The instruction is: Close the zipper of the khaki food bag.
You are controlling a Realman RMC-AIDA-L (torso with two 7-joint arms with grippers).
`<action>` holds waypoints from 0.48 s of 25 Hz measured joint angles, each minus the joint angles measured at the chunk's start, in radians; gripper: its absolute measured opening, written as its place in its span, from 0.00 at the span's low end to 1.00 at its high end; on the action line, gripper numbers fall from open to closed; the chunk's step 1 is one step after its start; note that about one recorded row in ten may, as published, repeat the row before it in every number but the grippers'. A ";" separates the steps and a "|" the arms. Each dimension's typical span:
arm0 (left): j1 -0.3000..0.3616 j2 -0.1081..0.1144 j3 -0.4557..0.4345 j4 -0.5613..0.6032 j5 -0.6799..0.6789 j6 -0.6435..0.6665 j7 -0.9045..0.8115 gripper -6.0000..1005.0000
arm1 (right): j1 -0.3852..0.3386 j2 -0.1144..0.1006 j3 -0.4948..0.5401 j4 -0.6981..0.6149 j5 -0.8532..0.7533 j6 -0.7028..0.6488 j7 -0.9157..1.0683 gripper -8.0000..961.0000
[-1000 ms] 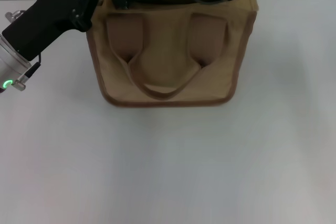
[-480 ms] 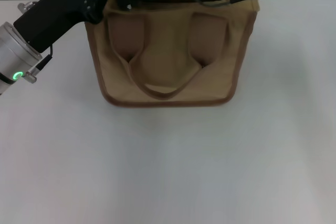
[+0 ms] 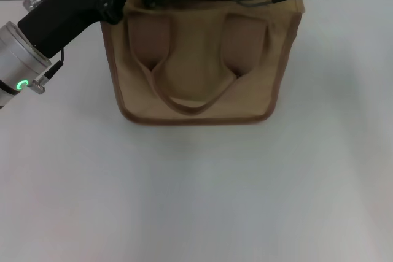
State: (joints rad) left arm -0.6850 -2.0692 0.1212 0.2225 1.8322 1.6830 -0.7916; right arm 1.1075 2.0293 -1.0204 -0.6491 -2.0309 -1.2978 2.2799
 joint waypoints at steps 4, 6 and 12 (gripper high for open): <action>-0.007 0.000 0.000 0.003 0.000 -0.002 -0.015 0.04 | -0.007 0.000 -0.003 -0.026 -0.001 -0.023 0.017 0.24; -0.009 0.000 -0.005 0.006 -0.002 -0.004 -0.023 0.04 | -0.026 -0.001 -0.001 -0.063 -0.002 -0.042 0.029 0.24; -0.011 0.001 -0.007 0.004 -0.008 -0.005 -0.023 0.04 | -0.070 -0.001 -0.002 -0.147 0.000 -0.056 0.059 0.24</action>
State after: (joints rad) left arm -0.6955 -2.0683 0.1142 0.2265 1.8245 1.6781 -0.8146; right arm 1.0372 2.0282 -1.0222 -0.7958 -2.0308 -1.3541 2.3391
